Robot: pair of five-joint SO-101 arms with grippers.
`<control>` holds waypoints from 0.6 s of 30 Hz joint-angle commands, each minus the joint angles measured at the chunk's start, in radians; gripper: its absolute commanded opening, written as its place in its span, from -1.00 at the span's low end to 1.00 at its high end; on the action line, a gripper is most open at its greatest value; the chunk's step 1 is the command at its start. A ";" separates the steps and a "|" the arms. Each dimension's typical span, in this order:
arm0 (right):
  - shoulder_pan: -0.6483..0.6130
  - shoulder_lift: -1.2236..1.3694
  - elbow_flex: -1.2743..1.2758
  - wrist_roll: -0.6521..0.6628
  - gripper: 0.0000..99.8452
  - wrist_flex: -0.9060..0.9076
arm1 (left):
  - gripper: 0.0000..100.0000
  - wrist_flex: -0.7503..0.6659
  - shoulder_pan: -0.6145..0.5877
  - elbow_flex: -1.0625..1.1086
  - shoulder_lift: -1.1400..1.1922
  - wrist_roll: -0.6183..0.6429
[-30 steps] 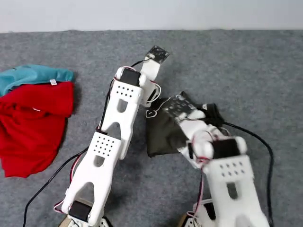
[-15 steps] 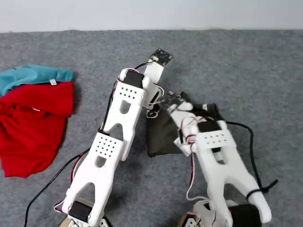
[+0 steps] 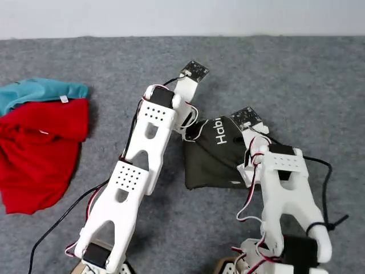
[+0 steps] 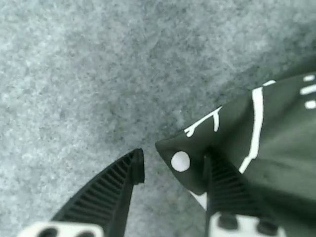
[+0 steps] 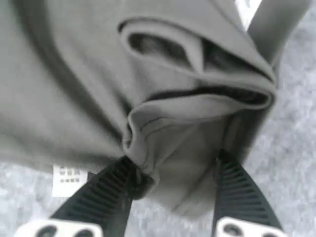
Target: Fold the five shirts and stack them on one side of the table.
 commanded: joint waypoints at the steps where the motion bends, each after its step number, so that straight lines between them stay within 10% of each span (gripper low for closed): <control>1: 0.042 -0.099 -0.003 0.002 -0.54 0.074 | -0.61 0.003 0.009 -0.051 0.003 -0.002; 13: 0.268 -0.355 -0.002 0.000 -0.54 0.096 | -0.61 0.003 0.002 -0.053 -0.006 -0.002; 18: 0.182 -0.352 -0.002 0.000 -0.54 0.101 | -0.61 0.009 0.002 -0.053 -0.144 0.000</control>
